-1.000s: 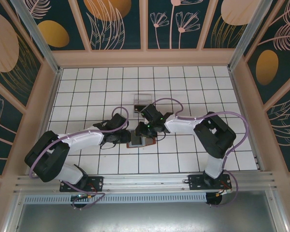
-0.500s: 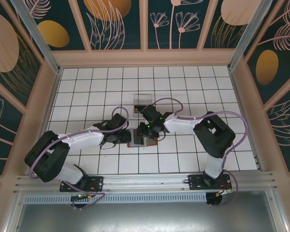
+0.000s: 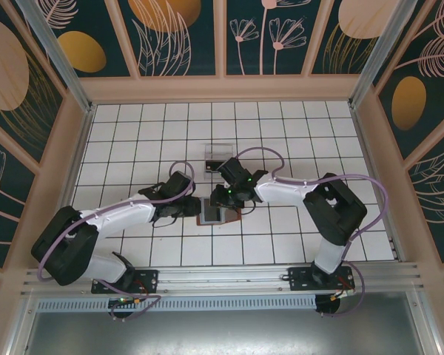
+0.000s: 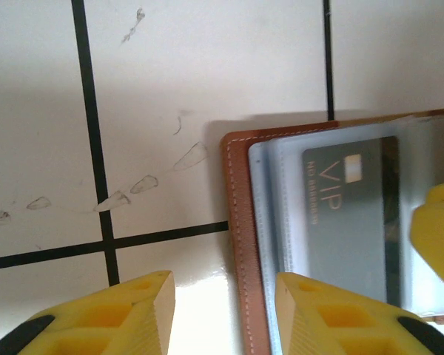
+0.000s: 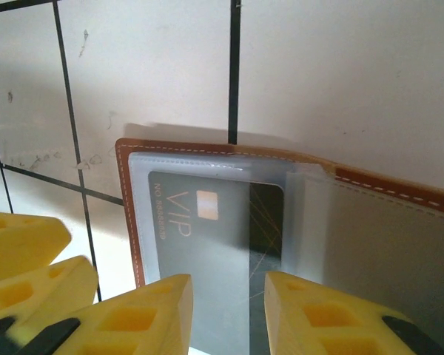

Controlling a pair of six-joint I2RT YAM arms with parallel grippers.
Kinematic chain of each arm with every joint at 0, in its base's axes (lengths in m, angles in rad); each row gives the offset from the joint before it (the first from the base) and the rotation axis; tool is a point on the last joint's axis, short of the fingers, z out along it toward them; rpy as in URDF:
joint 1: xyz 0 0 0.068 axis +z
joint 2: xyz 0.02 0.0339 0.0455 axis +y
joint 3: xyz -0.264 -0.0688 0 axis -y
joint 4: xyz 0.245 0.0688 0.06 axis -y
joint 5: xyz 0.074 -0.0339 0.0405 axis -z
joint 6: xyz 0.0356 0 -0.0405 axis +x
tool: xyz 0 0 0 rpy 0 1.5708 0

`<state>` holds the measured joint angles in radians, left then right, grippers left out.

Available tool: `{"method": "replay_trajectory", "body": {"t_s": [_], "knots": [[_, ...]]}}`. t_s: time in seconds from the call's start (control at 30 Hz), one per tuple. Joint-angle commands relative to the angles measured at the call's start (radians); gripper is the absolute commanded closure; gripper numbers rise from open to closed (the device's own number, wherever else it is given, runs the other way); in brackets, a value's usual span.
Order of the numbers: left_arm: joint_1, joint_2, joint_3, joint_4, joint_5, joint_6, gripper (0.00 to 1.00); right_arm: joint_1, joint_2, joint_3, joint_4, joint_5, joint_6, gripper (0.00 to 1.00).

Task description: Take the credit cards out of the card holder

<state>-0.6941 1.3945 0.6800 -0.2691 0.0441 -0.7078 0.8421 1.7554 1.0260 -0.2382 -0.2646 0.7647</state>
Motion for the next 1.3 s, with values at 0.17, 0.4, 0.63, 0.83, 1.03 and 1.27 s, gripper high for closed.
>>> {"method": "replay_trajectory", "body": {"t_s": [0.17,0.4,0.63,0.83,1.03,1.27], "knots": [[-0.002,0.012,0.007,0.063,0.082,-0.028,0.55,-0.017,-0.006,-0.047,0.031,-0.025,0.007,0.69],[-0.003,0.058,-0.011,0.1,0.114,-0.017,0.54,-0.02,-0.008,-0.051,0.03,-0.027,0.008,0.69],[-0.003,0.101,-0.015,0.082,0.085,-0.011,0.56,-0.022,-0.009,-0.053,0.03,-0.027,0.007,0.7],[-0.003,0.128,-0.026,0.076,0.065,-0.01,0.58,-0.027,-0.003,-0.068,0.051,-0.038,-0.002,0.7],[-0.004,0.145,-0.03,0.065,0.057,-0.005,0.62,-0.039,0.02,-0.092,0.105,-0.071,-0.01,0.73],[-0.003,0.164,-0.034,0.057,0.057,-0.003,0.62,-0.046,0.034,-0.13,0.164,-0.108,-0.005,0.74]]}}
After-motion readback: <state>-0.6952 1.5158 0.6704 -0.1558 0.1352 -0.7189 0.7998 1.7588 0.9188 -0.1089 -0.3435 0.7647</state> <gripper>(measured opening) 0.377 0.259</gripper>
